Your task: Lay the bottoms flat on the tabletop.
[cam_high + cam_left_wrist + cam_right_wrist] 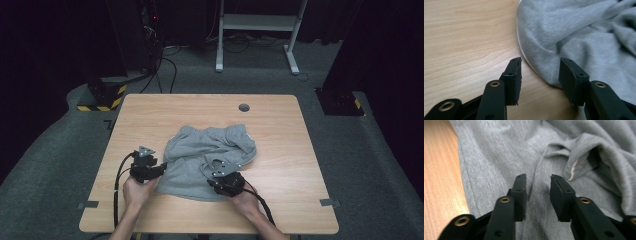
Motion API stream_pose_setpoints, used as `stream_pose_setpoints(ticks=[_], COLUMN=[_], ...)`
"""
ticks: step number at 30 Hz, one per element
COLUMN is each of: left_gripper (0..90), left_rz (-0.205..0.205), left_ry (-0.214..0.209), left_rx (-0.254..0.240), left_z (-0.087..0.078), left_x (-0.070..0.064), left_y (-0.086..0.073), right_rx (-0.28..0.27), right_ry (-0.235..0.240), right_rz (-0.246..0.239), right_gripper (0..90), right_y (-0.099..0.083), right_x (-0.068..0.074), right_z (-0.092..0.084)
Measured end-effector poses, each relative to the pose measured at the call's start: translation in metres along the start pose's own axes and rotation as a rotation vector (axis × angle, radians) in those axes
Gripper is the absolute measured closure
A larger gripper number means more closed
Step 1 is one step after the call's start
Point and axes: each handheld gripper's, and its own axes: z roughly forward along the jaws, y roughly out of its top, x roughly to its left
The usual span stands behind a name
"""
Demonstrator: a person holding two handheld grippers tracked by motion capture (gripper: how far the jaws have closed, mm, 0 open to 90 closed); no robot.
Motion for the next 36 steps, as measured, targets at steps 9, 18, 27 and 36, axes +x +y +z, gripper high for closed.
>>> stream_pose_setpoints(ticks=[9, 18, 27, 36], left_gripper=[70.8, 87.2, 69.2, 60.5], left_rz=[-0.015, 0.013, 0.019, 0.066], left_ry=[0.011, 0.038, 0.05, 0.051], left_rx=[0.038, 0.051, 0.027, 0.061], left_z=[0.029, 0.026, 0.024, 0.012], left_x=[0.001, 0.006, 0.003, -0.005], left_y=[0.0, 0.008, 0.006, -0.012], right_rx=[0.042, 0.039, 0.027, 0.028], right_ry=[0.009, 0.009, 0.007, -0.008], right_rz=[-0.026, -0.055, -0.049, -0.047], right_gripper=[77.8, 81.6, 76.2, 76.2], right_y=[-0.009, -0.016, -0.02, -0.021], right_x=[-0.002, -0.002, -0.002, 0.001], right_z=[0.001, -0.007, -0.009, -0.011])
